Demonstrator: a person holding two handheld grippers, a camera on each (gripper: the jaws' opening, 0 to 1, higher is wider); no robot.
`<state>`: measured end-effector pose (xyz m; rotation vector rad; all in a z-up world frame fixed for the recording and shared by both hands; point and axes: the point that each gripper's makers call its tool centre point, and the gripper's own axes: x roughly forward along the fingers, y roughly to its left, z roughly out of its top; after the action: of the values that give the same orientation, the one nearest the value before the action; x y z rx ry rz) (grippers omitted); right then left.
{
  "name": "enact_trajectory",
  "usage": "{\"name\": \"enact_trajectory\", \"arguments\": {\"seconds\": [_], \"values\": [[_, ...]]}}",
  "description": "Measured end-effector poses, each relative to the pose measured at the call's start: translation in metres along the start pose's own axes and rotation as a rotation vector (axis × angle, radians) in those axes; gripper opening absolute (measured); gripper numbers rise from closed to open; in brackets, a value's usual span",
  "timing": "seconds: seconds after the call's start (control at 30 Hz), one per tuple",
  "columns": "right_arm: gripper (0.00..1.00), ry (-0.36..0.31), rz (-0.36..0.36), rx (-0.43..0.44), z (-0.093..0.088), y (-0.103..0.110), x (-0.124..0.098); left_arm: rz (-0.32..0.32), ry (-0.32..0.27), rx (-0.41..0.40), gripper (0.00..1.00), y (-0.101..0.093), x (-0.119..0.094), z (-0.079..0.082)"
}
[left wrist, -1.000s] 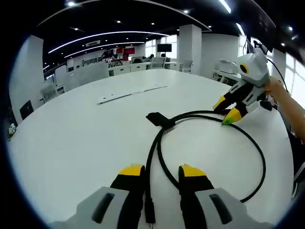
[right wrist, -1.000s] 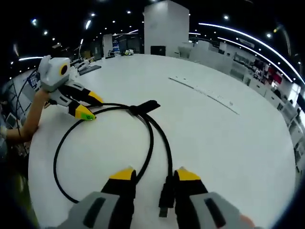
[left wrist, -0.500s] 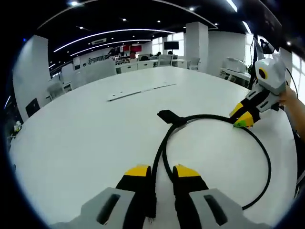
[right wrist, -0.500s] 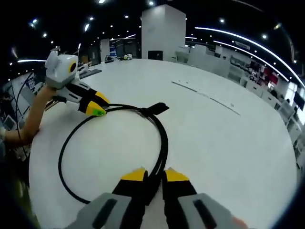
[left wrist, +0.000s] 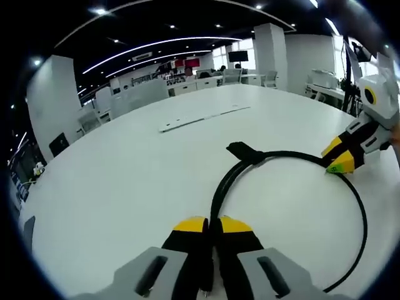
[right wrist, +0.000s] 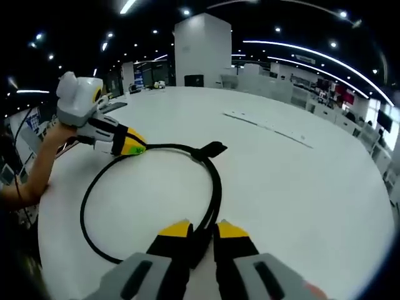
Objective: Find the charging cable on the desk, coil it up and secure with Velcro.
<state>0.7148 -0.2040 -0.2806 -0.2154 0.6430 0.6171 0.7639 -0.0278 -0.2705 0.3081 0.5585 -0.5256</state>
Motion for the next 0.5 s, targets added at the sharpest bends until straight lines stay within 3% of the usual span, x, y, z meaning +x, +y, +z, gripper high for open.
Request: {"name": "enact_trajectory", "arguments": {"seconds": [0.27, 0.37, 0.5], "values": [[0.15, -0.026, -0.053, 0.007, 0.0032, -0.0036, 0.0010, 0.011, 0.029, -0.060, 0.06, 0.0005, -0.0016, 0.0007], [0.14, -0.030, -0.068, 0.000, 0.0041, -0.0034, 0.0008, 0.004, 0.047, -0.121, 0.06, -0.0007, -0.0025, -0.0006], [0.14, -0.043, -0.079, 0.006, 0.0056, -0.0069, 0.0016, 0.001, 0.046, -0.107, 0.06, 0.0034, 0.0002, 0.0014]]}}
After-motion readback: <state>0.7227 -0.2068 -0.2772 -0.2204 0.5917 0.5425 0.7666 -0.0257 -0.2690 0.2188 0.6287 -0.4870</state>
